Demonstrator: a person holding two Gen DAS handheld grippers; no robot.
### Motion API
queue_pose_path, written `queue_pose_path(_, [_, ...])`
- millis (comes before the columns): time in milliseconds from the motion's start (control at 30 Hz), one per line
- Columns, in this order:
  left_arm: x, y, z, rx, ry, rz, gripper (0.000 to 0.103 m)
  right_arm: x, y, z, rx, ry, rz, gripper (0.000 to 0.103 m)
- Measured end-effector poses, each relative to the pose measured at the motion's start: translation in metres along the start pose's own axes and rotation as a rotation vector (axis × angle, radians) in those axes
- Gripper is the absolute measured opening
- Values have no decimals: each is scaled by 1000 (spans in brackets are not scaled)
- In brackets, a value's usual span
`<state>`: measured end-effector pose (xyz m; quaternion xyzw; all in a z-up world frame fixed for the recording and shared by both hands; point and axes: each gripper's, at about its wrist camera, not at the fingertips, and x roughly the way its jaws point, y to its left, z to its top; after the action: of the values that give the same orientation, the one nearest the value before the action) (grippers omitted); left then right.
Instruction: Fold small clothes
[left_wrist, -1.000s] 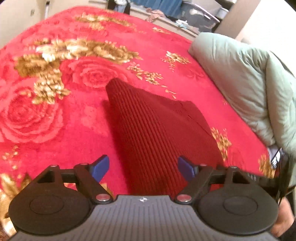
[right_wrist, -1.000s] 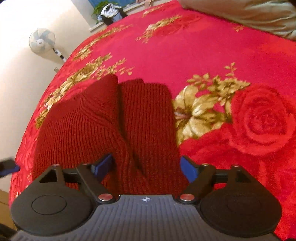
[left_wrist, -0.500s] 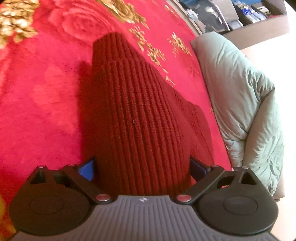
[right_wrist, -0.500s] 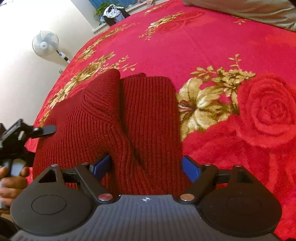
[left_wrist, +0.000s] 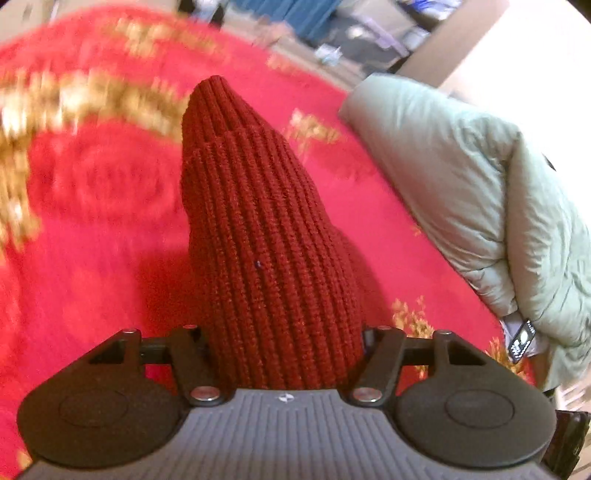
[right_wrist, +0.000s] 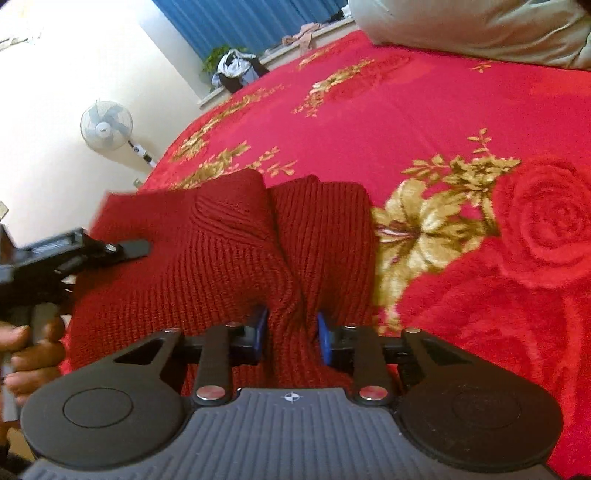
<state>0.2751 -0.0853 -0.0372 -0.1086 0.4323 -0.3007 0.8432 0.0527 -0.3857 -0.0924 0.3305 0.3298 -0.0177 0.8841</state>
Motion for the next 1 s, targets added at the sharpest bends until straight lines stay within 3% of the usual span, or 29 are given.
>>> queue_pose_path(100, [-34,2,13,78,-101,35,67,9,22,-2,-16,-40,38,26])
queue_pose_path(200, [-66,27,27,81,-178,73,68,31,65,3,-66,-54,65,25])
queue_pose_path(300, [-93,72,39,-19,-236,138,73,55,115,13,-120,-71,98,24])
queue_pose_path(400, [-108,123,40,-148,-280,272,85,75,160,20,-201,-66,106,24])
queue_pose_path(467, [-111,153,36,-218,-242,341,85,98,181,19,-258,-6,76,24])
queue_pose_path(567, [-133,171,24,-221,-228,373,82,127,192,10,-328,101,20,24])
queue_pose_path(667, [-159,164,12,-141,-232,284,80,124,191,8,-341,86,-5,24])
queue_pose_path(733, [-158,156,2,-48,-170,233,79,120,185,11,-315,83,19,24])
queue_pose_path(800, [-138,144,-14,52,-53,245,73,118,189,10,-326,76,20,24])
queue_pose_path(867, [-112,145,-30,115,56,283,75,120,192,10,-337,87,14,24])
queue_pose_path(933, [-102,147,-39,112,84,305,81,123,192,9,-334,131,-9,27])
queue_pose_path(1000, [-115,141,-37,89,52,304,73,116,187,11,-289,133,-11,30])
